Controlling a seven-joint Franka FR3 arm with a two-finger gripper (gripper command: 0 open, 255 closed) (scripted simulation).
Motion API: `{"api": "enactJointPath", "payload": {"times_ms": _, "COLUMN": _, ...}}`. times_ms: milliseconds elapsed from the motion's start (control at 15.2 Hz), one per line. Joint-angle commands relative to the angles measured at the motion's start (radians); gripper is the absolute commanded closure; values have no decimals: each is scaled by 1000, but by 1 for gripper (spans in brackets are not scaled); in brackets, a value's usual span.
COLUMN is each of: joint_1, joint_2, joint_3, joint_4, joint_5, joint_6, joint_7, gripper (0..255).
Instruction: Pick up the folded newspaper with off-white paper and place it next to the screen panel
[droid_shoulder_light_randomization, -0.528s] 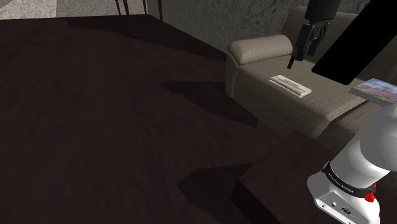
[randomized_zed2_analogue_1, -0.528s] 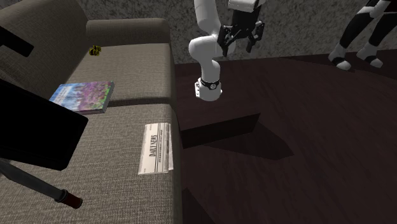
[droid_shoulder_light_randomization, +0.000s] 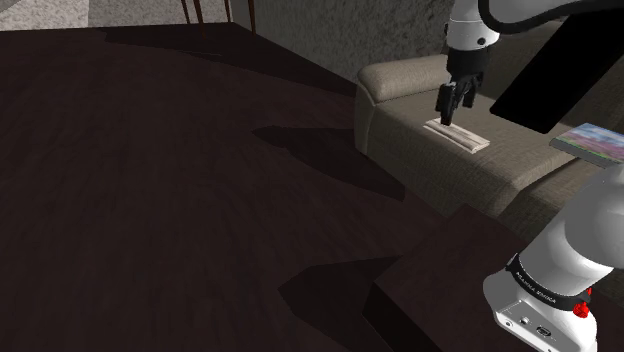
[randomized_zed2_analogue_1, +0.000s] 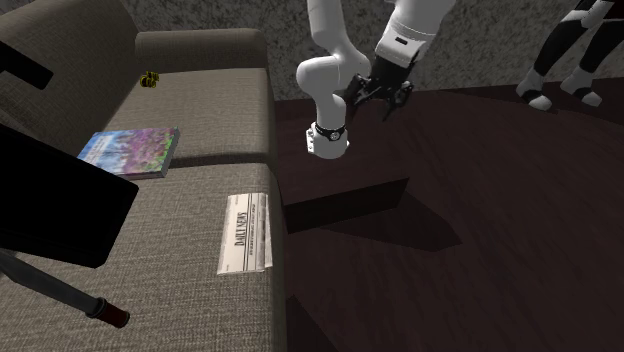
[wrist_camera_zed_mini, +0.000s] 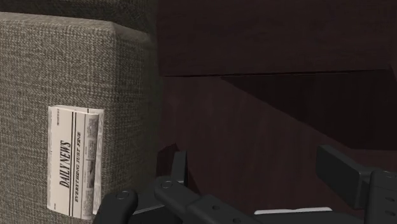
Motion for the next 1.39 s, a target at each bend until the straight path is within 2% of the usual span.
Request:
{"api": "enactJointPath", "payload": {"times_ms": 0, "joint_1": -16, "joint_2": 37, "joint_3": 38, "joint_4": -42, "joint_5": -64, "joint_6": 72, "joint_7": 50, "gripper": 0}}
{"api": "enactJointPath", "payload": {"times_ms": 396, "joint_1": -96, "joint_2": 199, "joint_3": 144, "joint_4": -123, "joint_5": -298, "joint_6": 253, "joint_7": 249, "gripper": 0}}
{"api": "enactJointPath", "payload": {"times_ms": 726, "joint_1": -192, "joint_2": 391, "joint_3": 220, "joint_4": -123, "joint_5": -564, "joint_6": 327, "joint_7": 479, "gripper": 0}}
{"api": "enactJointPath", "payload": {"times_ms": 1056, "joint_1": -265, "joint_2": 619, "joint_3": 251, "joint_4": -61, "joint_5": -862, "joint_6": 282, "joint_7": 727, "gripper": 0}}
{"api": "enactJointPath", "payload": {"times_ms": 1320, "joint_1": -283, "joint_2": 804, "joint_3": 227, "joint_4": 20, "joint_5": -1073, "joint_6": 180, "joint_7": 886, "gripper": 0}}
